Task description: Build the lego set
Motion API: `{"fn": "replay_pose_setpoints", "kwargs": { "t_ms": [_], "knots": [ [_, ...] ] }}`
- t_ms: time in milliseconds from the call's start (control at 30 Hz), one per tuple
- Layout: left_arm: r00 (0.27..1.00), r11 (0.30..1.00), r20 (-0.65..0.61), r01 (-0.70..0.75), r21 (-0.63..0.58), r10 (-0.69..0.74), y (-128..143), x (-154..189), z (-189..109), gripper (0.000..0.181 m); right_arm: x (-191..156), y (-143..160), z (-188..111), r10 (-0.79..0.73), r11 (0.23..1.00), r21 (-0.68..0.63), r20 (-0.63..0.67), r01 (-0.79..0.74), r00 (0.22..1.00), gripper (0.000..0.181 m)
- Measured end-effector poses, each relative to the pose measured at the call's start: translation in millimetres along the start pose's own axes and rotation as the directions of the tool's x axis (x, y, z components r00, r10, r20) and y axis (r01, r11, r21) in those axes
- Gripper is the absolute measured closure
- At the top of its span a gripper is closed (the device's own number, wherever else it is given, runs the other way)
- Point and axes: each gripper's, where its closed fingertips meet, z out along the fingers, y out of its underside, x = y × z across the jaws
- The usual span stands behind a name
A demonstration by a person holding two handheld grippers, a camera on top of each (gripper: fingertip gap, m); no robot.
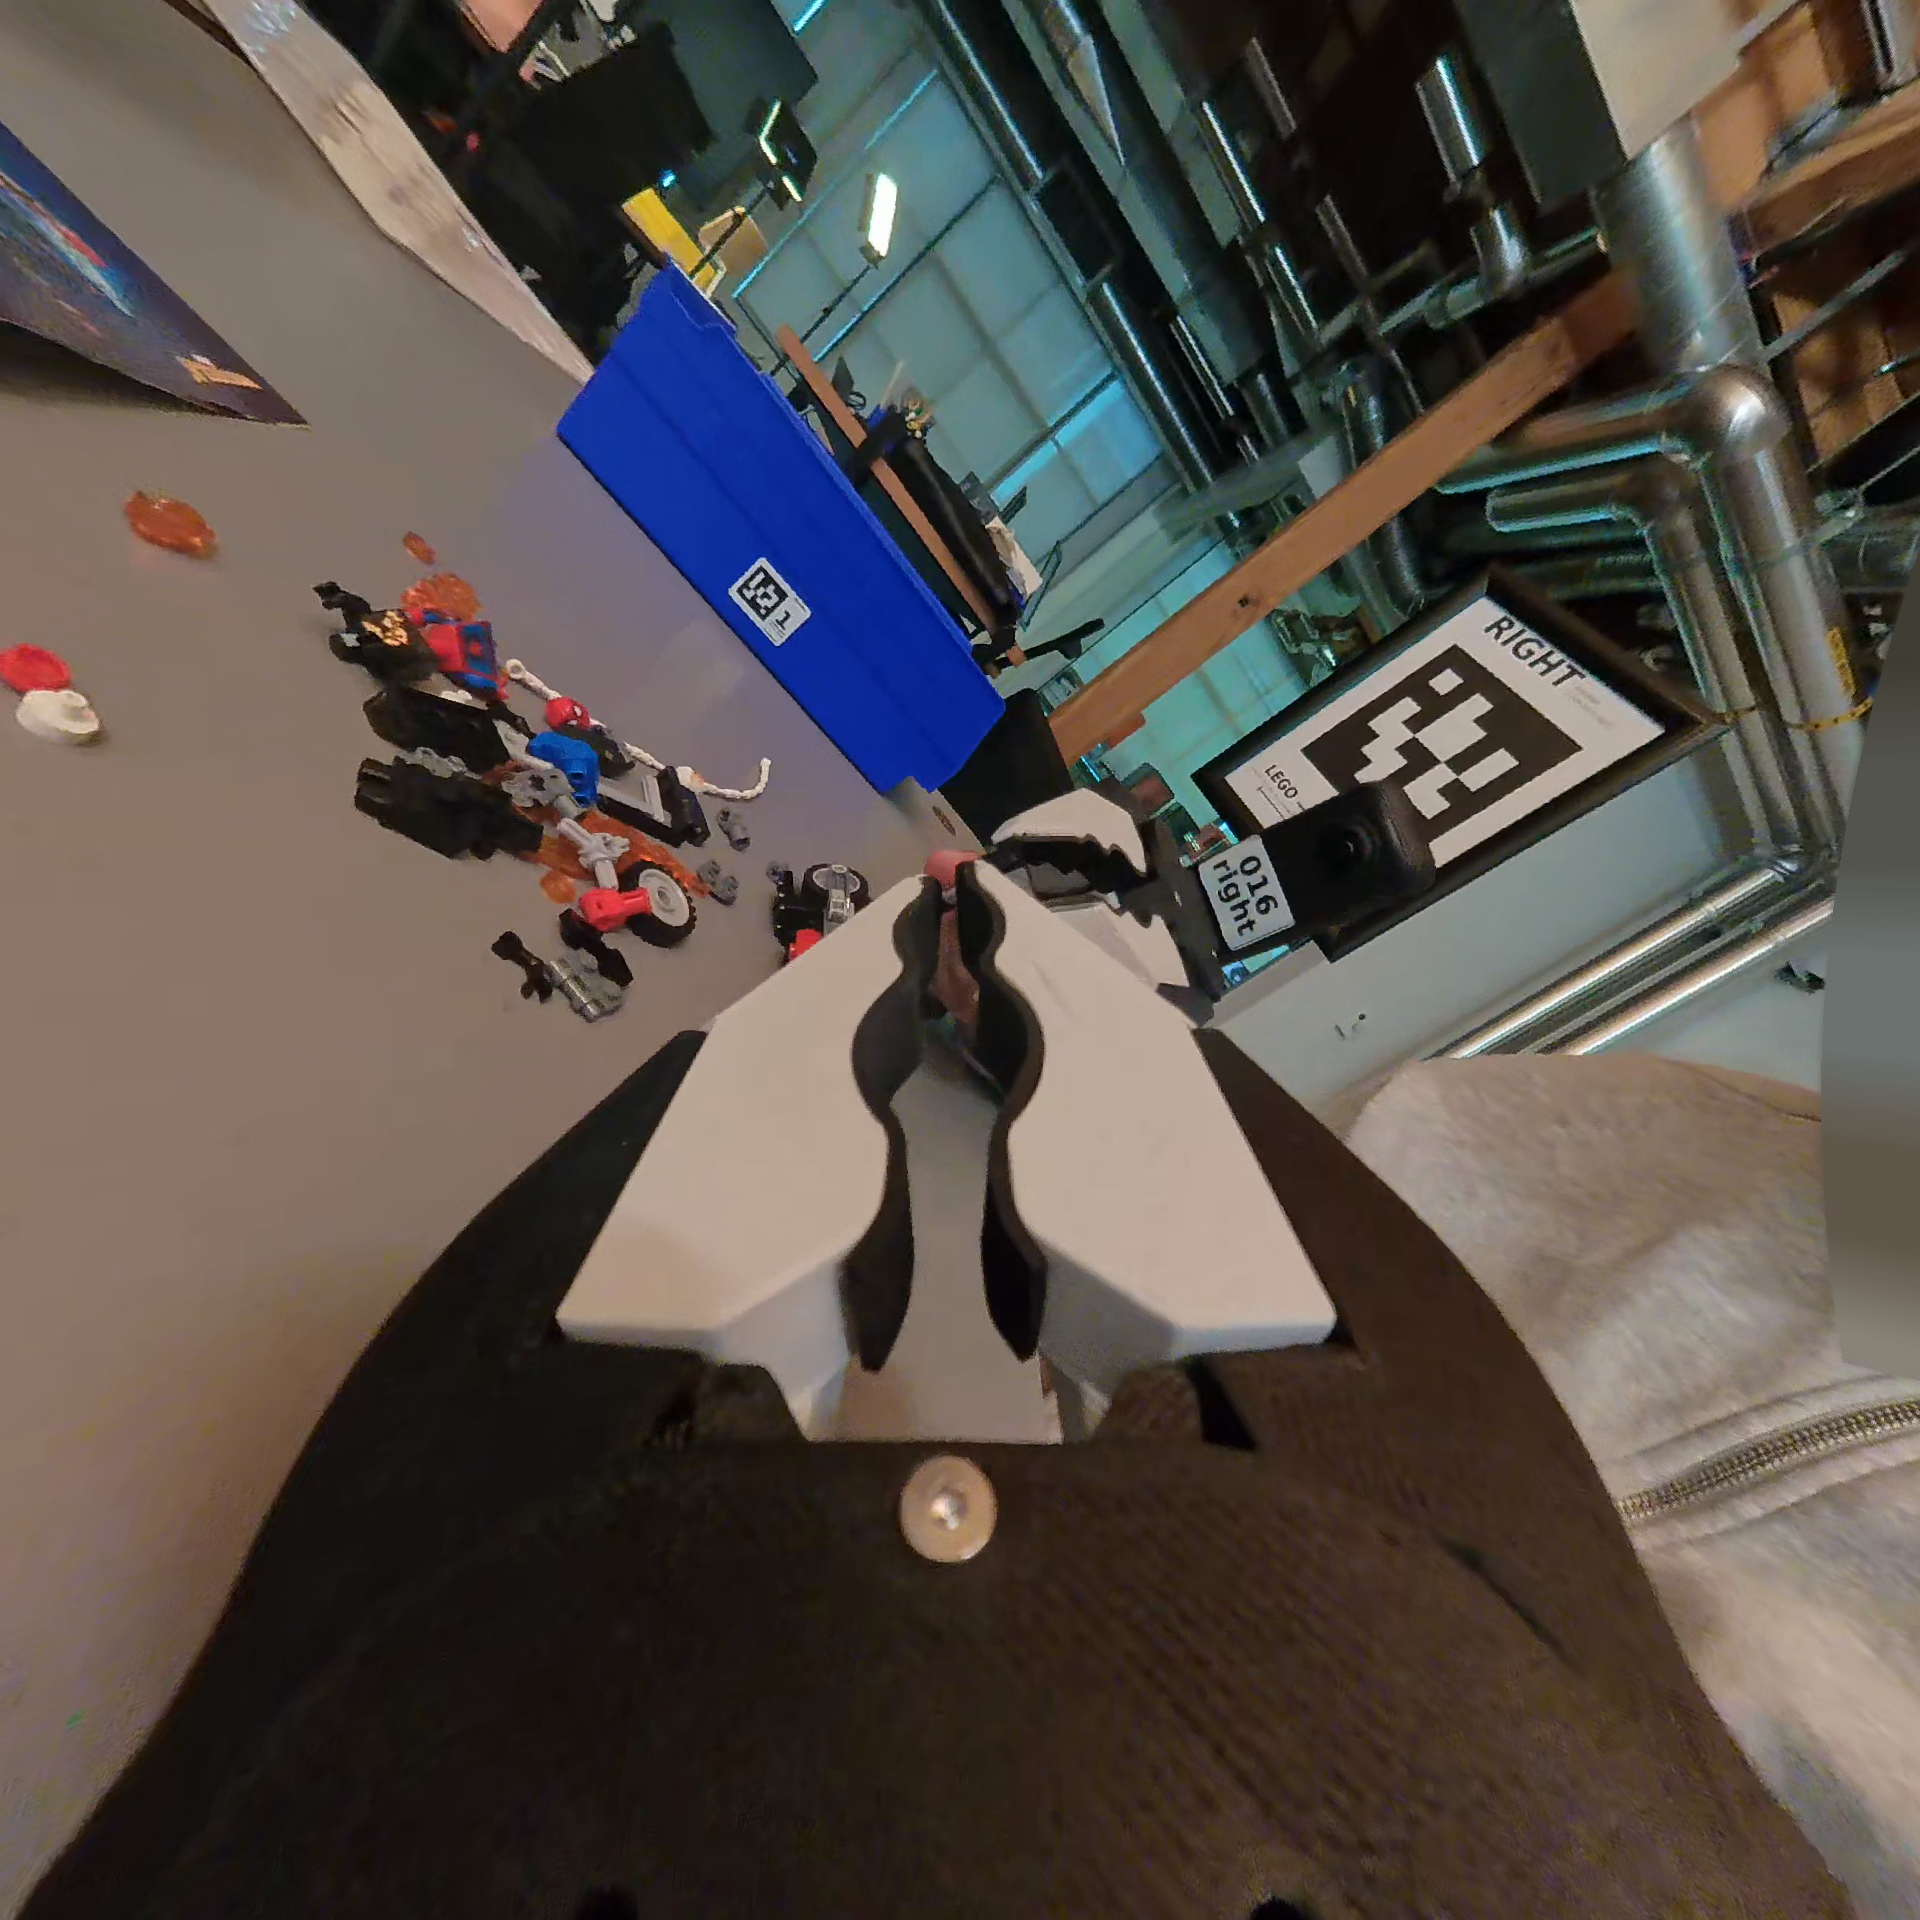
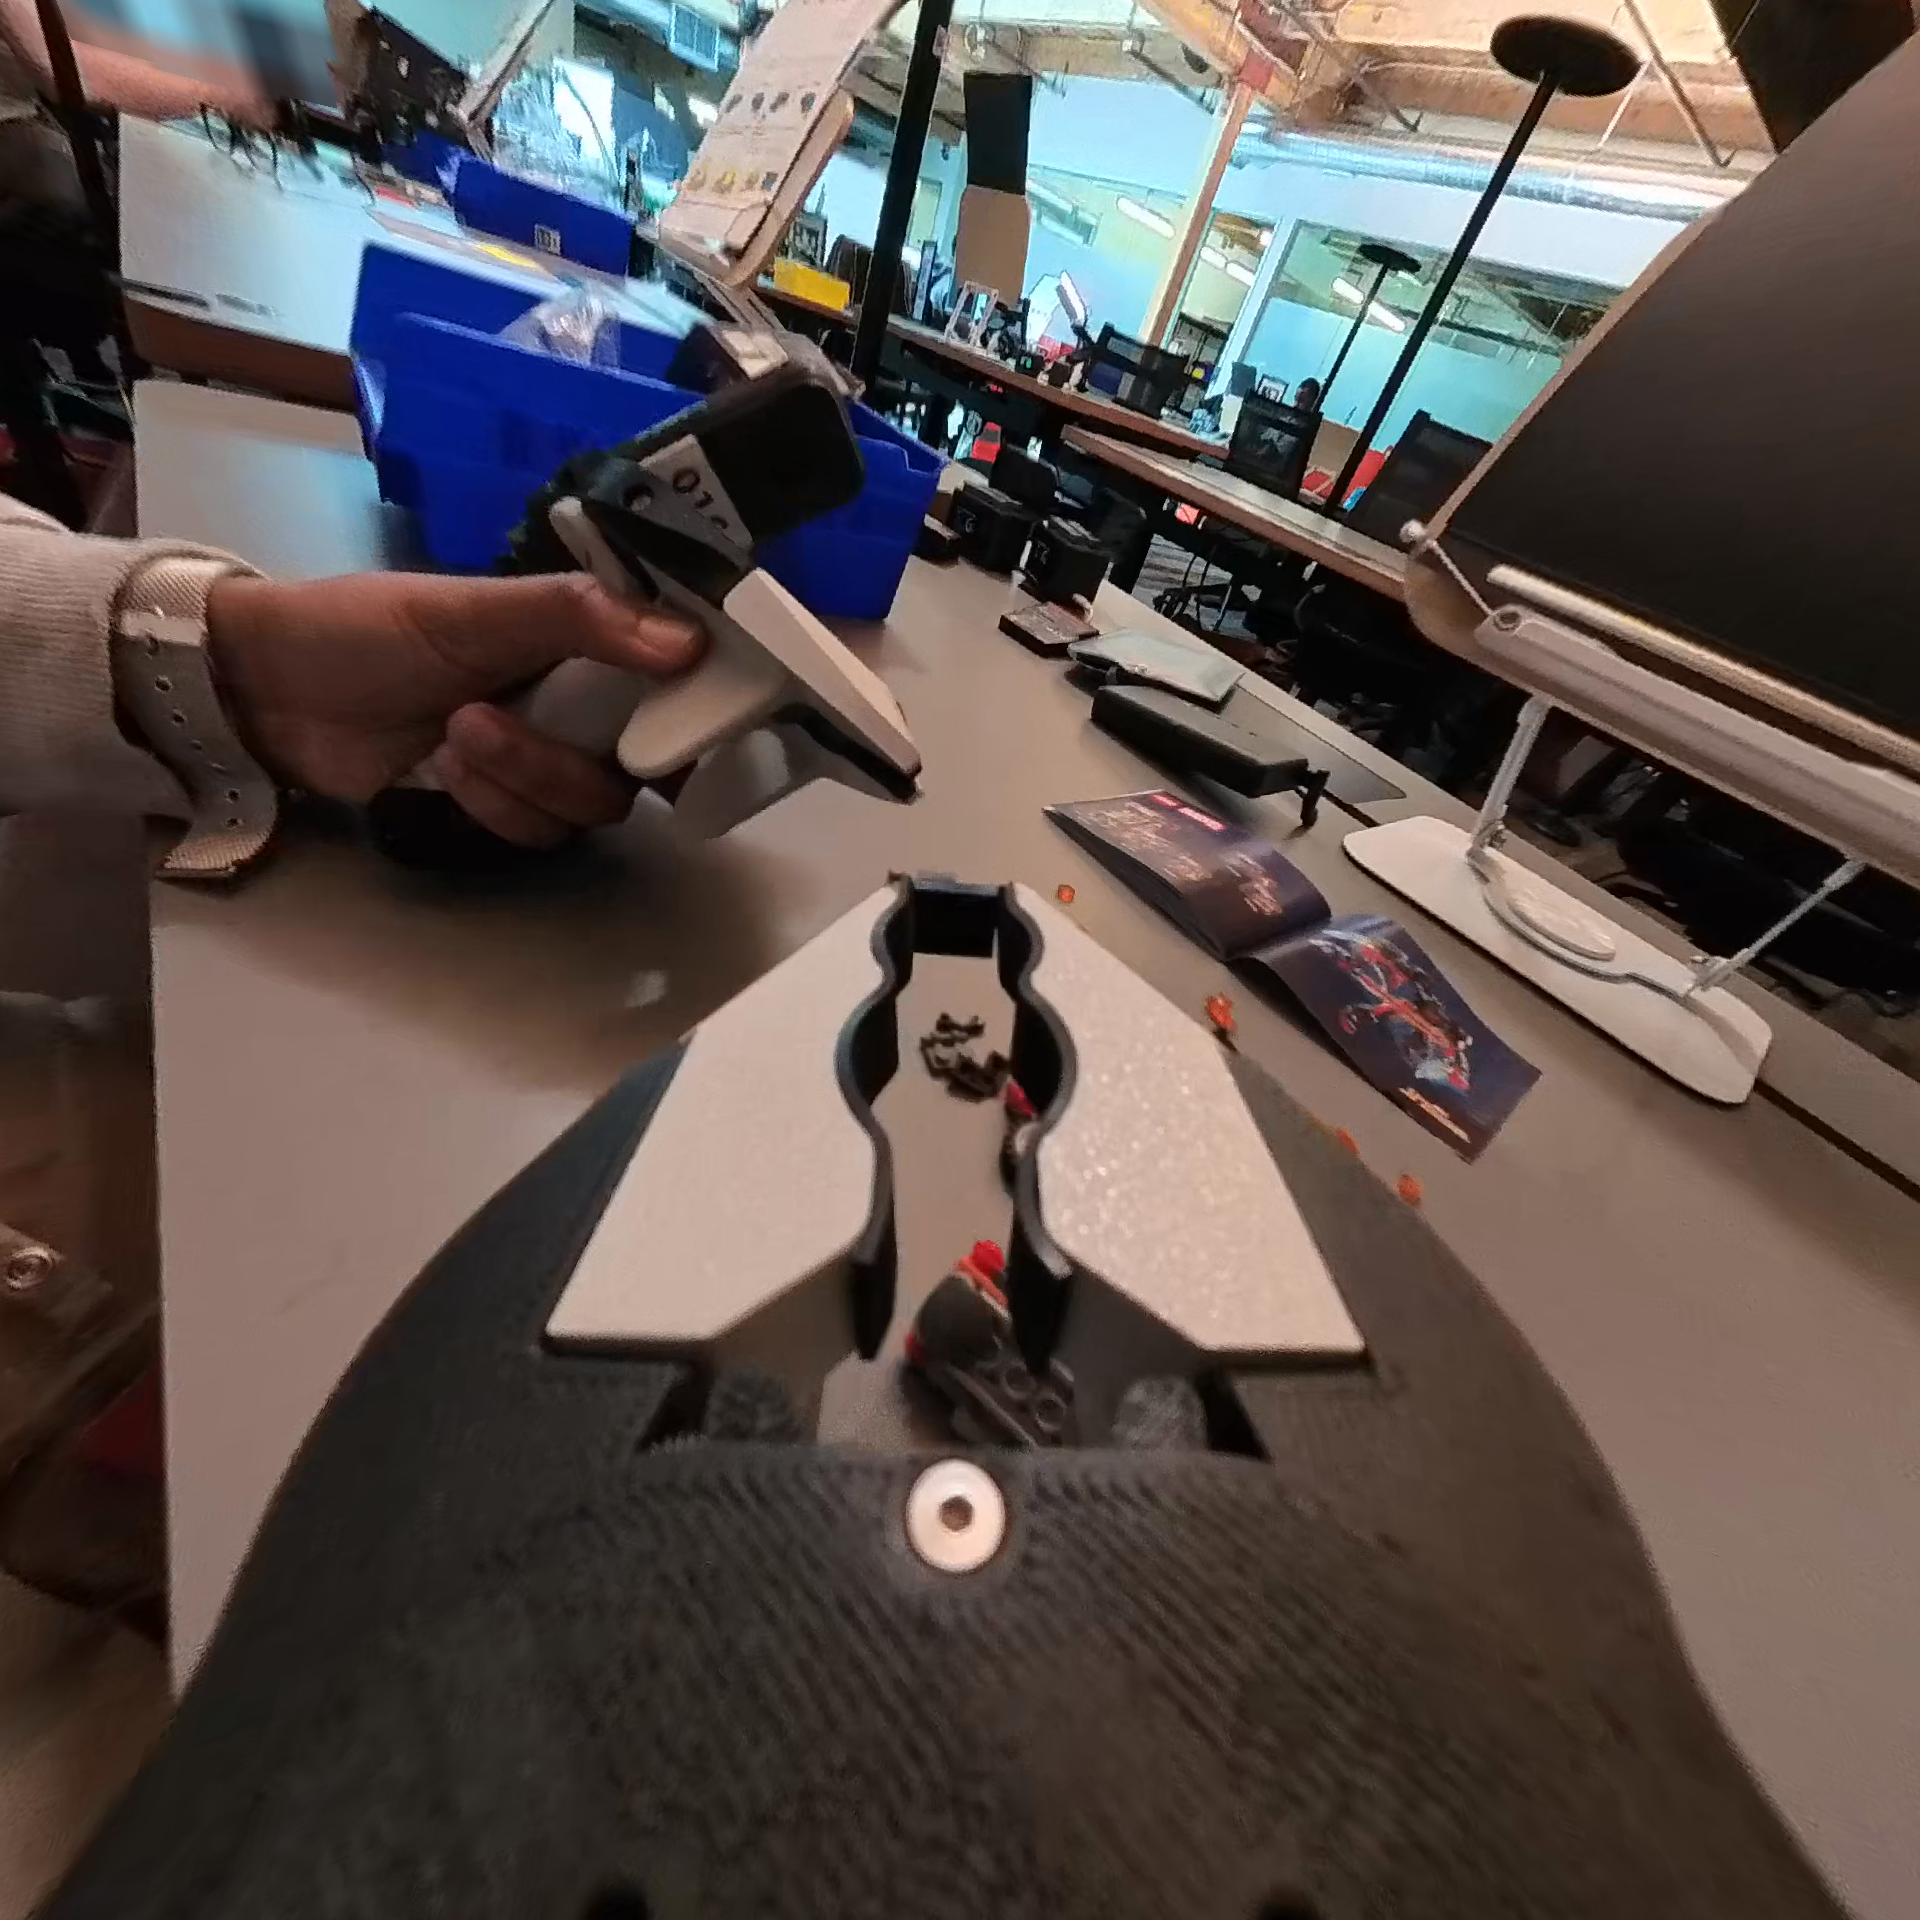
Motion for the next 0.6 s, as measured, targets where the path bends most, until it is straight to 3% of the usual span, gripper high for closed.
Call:
{"fn": "replay_pose_setpoints", "kwargs": {
  "t_ms": [100, 167, 300, 433, 600],
  "knots": [
    [1.000, 1.000, 0.001, -0.029, -0.001, 0.029, -0.6, 1.3, 0.0, 0.174, -9.4, -16.2, 2.6, 0.044, 0.998, 0.052, 0.017, -0.045, 0.999, 0.168],
    [0.998, 0.998, 0.014, -0.066, -0.007, 0.067, -0.8, 1.7, -0.5, 0.171, 7.0, -32.3, -11.0, 0.019, 0.999, 0.051, -0.046, -0.017, 0.999, 0.168],
    [0.988, 0.988, 0.042, -0.147, -0.041, 0.149, 5.3, 3.6, 1.8, 0.166, 90.8, -64.3, -92.7, 0.119, 0.988, 0.128, -0.238, -0.091, 0.964, 0.168],
    [0.968, 0.964, 0.041, -0.240, -0.110, 0.246, 17.5, 10.3, 10.3, 0.161, 130.6, -56.6, -148.0, 0.186, 0.979, 0.139, -0.324, -0.148, 0.928, 0.168],
    [0.934, 0.917, 0.068, -0.327, -0.229, 0.350, 46.0, 17.7, 44.3, 0.156, 123.7, -39.2, -144.9, 0.212, 0.977, 0.050, -0.243, -0.206, 0.947, 0.168]
  ]
}}
